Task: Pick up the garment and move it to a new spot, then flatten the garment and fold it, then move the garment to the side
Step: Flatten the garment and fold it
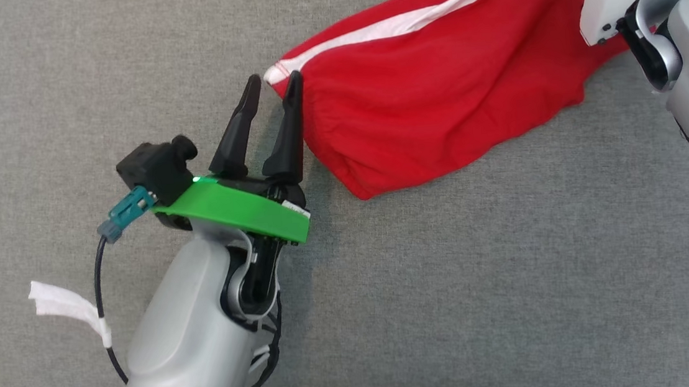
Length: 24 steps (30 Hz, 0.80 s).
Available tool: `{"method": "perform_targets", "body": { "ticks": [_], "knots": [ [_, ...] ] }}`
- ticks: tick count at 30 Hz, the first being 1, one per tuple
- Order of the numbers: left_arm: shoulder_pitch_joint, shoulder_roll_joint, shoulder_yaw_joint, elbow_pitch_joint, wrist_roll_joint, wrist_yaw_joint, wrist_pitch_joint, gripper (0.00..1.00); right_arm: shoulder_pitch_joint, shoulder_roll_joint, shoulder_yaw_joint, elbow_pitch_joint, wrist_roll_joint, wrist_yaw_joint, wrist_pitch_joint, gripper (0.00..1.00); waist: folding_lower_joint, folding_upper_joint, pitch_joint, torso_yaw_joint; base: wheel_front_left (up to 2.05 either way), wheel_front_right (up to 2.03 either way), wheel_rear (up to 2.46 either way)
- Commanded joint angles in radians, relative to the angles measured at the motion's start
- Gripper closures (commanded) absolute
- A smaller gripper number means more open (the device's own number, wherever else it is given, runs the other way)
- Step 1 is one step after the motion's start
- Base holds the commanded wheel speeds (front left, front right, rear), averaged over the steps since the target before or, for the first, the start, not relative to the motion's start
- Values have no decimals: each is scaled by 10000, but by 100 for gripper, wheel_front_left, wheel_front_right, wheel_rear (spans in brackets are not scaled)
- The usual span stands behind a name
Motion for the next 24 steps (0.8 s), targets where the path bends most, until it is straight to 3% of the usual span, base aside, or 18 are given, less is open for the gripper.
{"method": "perform_targets", "body": {
  "ticks": [1,7,10,16,24],
  "knots": [
    [328,143,166,-86,154,-19,5,0,248,-34,40,66,168,-21,65,0,0,0,-605,-78,0,0,0],
    [1401,434,1007,-465,1091,-19,5,0,788,-323,134,291,827,-21,459,0,0,0,-1388,-24,0,0,0],
    [1825,569,1479,-620,2150,-19,3,0,1051,-474,214,446,1147,-21,929,0,0,0,-1544,83,0,0,0],
    [2271,303,2718,-1176,3939,-17,5,0,1277,-627,177,667,1727,-21,1852,0,0,0,-1448,381,0,0,0],
    [2408,56,3018,-1612,4666,-17,3,0,988,-916,34,1198,1740,-21,2390,0,0,0,-914,980,0,0,0]
  ]
}}
